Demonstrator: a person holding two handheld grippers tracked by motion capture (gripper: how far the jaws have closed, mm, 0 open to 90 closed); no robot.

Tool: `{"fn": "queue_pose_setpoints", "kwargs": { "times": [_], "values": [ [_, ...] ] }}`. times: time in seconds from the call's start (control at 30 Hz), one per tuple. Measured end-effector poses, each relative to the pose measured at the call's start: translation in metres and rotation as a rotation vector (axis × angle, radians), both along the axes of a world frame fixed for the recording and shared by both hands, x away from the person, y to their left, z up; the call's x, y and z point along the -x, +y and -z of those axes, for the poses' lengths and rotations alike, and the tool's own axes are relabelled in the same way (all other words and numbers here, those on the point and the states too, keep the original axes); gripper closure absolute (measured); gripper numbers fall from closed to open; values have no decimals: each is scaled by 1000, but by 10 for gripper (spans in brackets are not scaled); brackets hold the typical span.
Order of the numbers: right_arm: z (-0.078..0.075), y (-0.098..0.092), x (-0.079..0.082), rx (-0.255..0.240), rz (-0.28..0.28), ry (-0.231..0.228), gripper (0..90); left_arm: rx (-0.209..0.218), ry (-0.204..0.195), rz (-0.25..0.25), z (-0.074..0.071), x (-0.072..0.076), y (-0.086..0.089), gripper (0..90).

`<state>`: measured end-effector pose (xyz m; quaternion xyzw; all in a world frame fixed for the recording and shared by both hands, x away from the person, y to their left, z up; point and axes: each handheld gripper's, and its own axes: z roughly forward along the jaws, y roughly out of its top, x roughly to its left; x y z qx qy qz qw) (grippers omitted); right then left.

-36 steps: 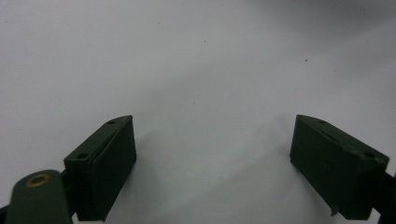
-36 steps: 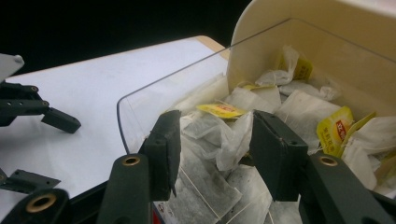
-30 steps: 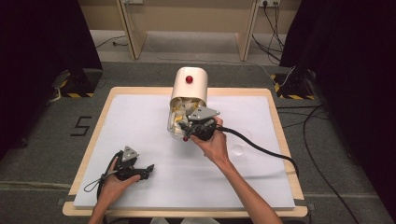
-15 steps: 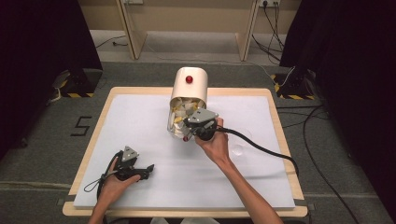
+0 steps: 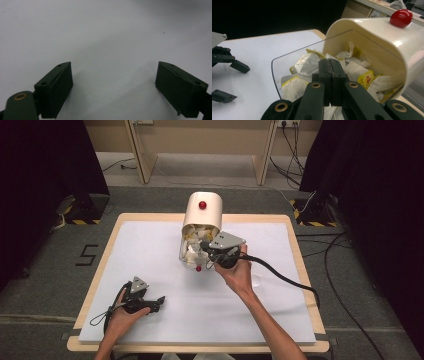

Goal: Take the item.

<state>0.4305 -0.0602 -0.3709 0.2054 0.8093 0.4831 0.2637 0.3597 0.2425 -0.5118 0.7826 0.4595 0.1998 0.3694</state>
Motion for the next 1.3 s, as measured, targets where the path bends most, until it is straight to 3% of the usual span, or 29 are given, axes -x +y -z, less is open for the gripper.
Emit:
{"fn": "queue_pose_setpoints", "kwargs": {
  "times": [0.47,1.03,1.3],
  "values": [
    [-11,-18,5,-59,0,-6,898,1,0,0,0,0,0,137],
    [-25,-73,18,-113,77,-40,898,-1,0,2,0,0,0,137],
    [-25,-97,22,-115,117,-44,899,-1,0,1,0,0,0,137]
  ]
}}
